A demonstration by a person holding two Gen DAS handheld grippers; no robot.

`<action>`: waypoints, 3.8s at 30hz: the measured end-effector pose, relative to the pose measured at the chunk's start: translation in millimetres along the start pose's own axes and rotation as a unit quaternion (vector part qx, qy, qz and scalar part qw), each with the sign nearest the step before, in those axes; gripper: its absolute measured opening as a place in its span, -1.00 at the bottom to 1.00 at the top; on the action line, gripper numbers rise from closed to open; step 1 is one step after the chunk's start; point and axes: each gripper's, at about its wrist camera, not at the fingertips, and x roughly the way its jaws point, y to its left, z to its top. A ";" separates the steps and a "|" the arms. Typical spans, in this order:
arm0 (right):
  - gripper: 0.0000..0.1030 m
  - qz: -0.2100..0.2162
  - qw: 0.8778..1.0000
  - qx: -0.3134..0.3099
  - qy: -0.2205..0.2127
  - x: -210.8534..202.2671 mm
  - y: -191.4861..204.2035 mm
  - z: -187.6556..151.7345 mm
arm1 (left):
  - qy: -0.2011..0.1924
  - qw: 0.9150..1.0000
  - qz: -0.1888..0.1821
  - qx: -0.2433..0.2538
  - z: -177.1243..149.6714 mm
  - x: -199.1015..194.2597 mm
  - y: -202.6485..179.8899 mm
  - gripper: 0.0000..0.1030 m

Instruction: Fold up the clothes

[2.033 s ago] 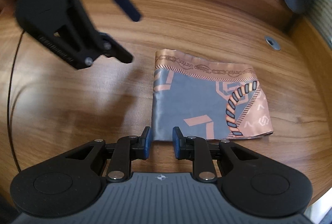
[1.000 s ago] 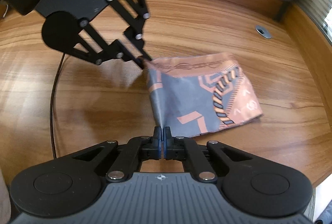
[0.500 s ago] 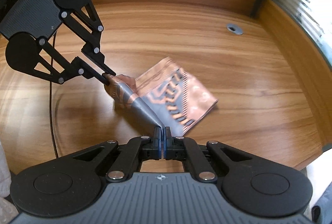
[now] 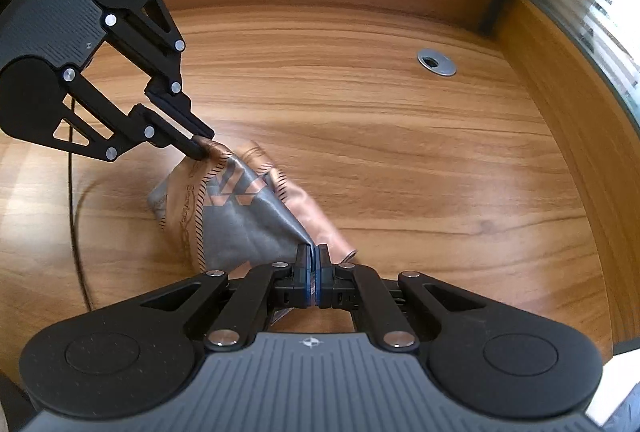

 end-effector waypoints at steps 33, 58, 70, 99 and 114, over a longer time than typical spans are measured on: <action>-0.69 0.041 0.999 -0.015 -0.014 22.2 -18.4 -7.9 | 0.008 0.964 0.029 -0.264 -7.6 16.3 11.9 -0.58; -0.26 0.061 0.995 0.077 -0.010 44.5 -47.1 -18.4 | -0.010 0.951 -0.027 -0.309 -28.8 45.5 50.5 -0.21; -0.92 0.090 0.993 0.071 -0.008 47.8 -50.6 -14.1 | -0.025 0.940 -0.024 -0.339 -30.3 44.6 45.5 -0.77; -0.94 0.087 0.989 -0.106 -0.062 27.0 -160.2 87.6 | -0.088 0.849 0.155 -0.498 49.7 25.3 75.7 -0.83; -0.94 0.051 0.976 -0.119 -0.174 -2.2 -224.6 163.8 | -0.140 0.833 0.255 -0.471 111.2 -4.9 152.8 -0.83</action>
